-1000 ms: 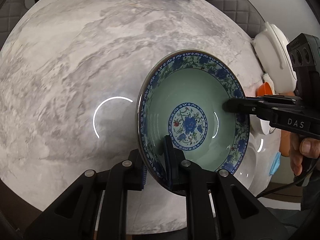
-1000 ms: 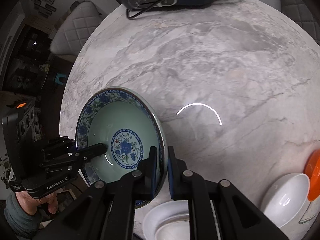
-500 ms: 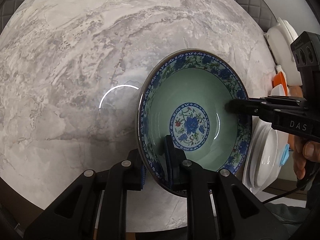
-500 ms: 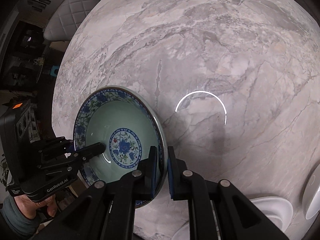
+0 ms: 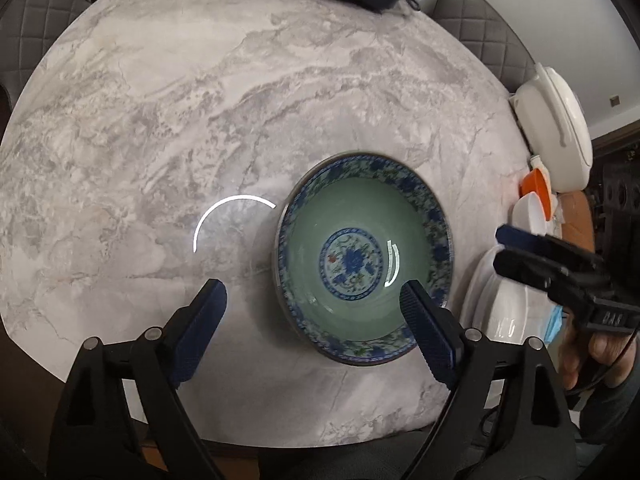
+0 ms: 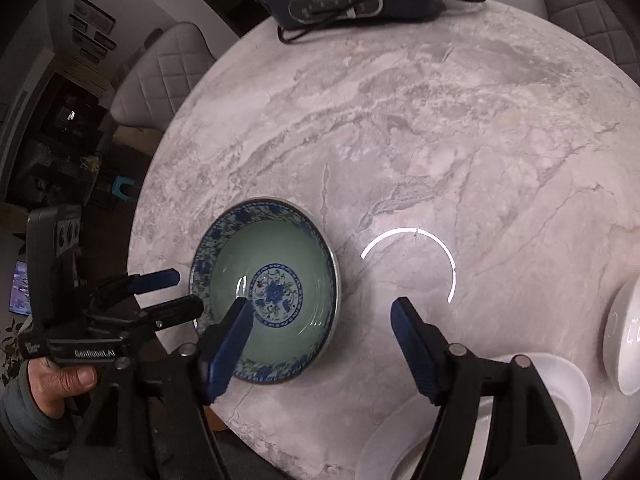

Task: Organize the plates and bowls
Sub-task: 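Lower the blue-patterned bowl onto the table and open both tools, then reach both tools to the orange bowl and pinch its rim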

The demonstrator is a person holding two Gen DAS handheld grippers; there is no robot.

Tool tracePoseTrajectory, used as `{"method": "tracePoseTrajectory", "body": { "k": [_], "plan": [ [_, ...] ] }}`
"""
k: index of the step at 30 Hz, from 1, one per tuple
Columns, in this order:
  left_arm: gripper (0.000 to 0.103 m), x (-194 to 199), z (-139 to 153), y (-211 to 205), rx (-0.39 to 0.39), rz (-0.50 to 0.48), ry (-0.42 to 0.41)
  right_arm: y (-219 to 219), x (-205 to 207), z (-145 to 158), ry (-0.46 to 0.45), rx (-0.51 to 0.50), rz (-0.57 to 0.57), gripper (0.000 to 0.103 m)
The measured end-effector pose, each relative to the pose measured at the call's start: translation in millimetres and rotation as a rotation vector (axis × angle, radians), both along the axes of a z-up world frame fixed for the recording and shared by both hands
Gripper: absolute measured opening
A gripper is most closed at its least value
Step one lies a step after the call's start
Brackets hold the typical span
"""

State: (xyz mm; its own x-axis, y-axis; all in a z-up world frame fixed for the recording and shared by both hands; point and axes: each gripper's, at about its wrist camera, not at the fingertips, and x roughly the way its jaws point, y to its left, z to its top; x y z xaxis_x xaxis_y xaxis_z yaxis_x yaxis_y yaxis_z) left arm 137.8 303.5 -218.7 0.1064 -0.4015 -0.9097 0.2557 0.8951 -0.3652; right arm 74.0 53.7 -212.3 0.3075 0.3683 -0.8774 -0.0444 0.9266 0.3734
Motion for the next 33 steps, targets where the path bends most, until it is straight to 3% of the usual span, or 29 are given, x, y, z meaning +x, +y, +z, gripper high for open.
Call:
{"method": "tracePoseTrajectory", "body": {
  "k": [3,4,6,8,10,13,17,19,22,25,28,33],
  "plan": [
    [0.095,0,23,-21,-0.031,-0.018,-0.045,-16,-39,11,-0.048,0.049,-0.011,0.078],
    [0.101,-1,31,-32,-0.044,-0.030,-0.074,-21,-52,11,-0.051,0.060,-0.018,0.081],
    [0.103,-8,48,-56,-0.055,-0.062,-0.173,-34,-73,7,-0.036,0.096,-0.042,0.084],
    [0.103,-20,61,-88,-0.036,-0.132,-0.275,-46,-87,3,-0.019,0.150,-0.063,0.085],
    [0.103,-30,66,-123,0.009,-0.177,-0.308,-63,-97,7,-0.048,0.153,-0.080,0.085],
    [0.103,-40,66,-172,0.020,-0.198,-0.251,-98,-111,17,-0.107,0.165,-0.110,0.085],
    [0.103,-52,67,-234,0.057,-0.204,-0.201,-157,-129,20,-0.120,0.172,-0.185,0.085],
    [0.102,-54,66,-261,0.036,-0.201,-0.168,-191,-137,22,-0.127,0.146,-0.227,0.085],
    [0.102,-49,70,-306,0.036,-0.222,-0.179,-253,-148,25,-0.126,0.094,-0.338,0.080],
    [0.102,-25,71,-357,0.092,-0.303,-0.213,-326,-155,30,-0.123,0.109,-0.490,0.078],
    [0.102,12,62,-407,0.144,-0.388,-0.213,-385,-151,27,-0.100,0.188,-0.598,0.077],
    [0.102,60,35,-482,0.170,-0.534,-0.182,-422,-126,12,-0.061,0.183,-0.652,0.072]
  ]
}}
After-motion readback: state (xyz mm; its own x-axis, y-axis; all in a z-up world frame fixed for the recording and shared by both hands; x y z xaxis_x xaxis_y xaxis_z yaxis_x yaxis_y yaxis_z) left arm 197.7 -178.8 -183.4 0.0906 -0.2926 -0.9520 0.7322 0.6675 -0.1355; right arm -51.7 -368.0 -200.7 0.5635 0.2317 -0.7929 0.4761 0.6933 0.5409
